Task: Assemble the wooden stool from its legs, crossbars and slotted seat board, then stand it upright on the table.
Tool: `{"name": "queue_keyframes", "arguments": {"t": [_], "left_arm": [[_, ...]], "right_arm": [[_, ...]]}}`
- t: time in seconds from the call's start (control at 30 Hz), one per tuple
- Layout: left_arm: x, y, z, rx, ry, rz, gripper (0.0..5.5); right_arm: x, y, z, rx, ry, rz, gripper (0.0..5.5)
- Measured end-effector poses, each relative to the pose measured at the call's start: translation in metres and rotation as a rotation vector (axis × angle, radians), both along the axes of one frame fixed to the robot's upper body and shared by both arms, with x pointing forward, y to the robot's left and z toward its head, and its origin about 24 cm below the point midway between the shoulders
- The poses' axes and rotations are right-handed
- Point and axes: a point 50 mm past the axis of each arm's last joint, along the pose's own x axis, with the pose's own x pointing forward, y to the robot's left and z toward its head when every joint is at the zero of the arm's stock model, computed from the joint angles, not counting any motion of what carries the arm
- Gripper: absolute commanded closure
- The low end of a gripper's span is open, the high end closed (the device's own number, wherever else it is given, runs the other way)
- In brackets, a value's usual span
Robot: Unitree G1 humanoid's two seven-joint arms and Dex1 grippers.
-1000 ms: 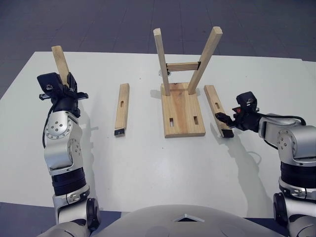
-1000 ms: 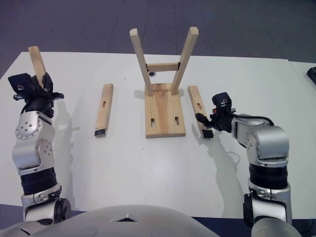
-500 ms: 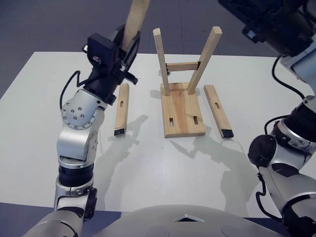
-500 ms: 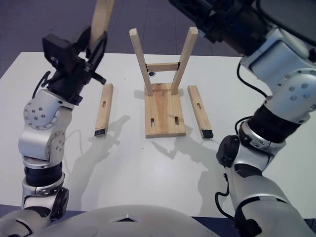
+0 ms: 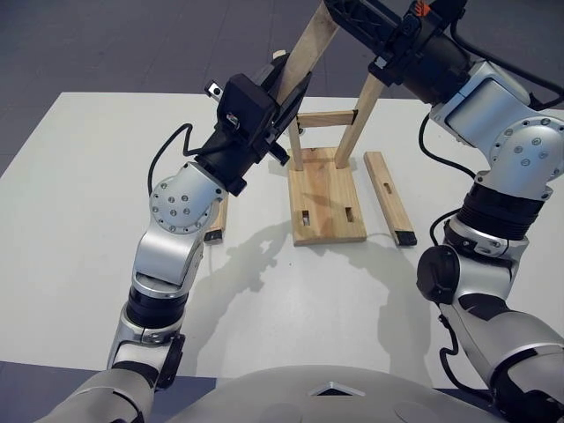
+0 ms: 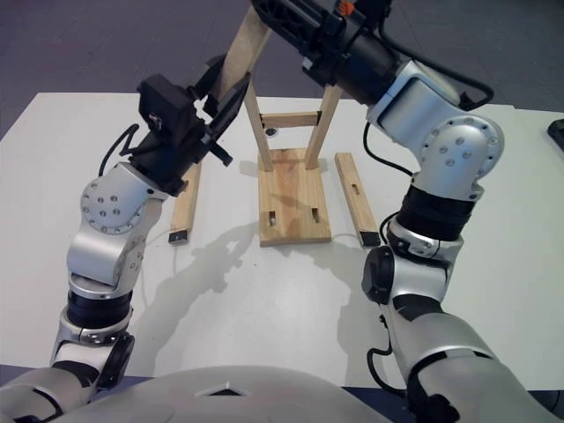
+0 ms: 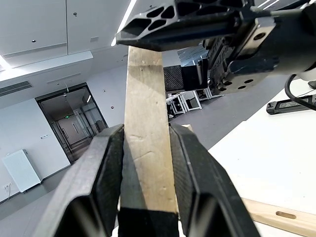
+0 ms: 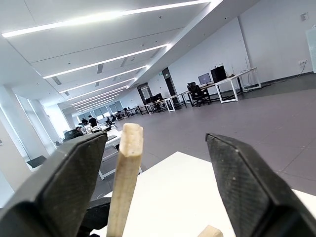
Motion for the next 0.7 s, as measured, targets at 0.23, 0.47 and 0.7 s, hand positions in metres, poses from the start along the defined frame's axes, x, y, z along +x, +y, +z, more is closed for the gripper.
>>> {"name": "queue_keyframes", "arguments": {"t": [0.23, 0.47, 0.7], "left_arm": [[0.002, 0.0, -0.002, 0.024, -0.011, 0.018, 4.2], [0.002, -0.001, -0.003, 0.035, -0.021, 0.023, 4.2], [0.002, -0.001, -0.005, 0.033, -0.016, 0.028, 3.82]], "right_arm": [[-0.006, 0.009, -0.008, -0.007, 0.036, 0.048, 3.75], [-0.008, 0.011, -0.011, 0.002, 0.064, 0.053, 4.88], [-0.01, 0.013, -0.012, 0.026, 0.082, 0.077, 5.06]]}}
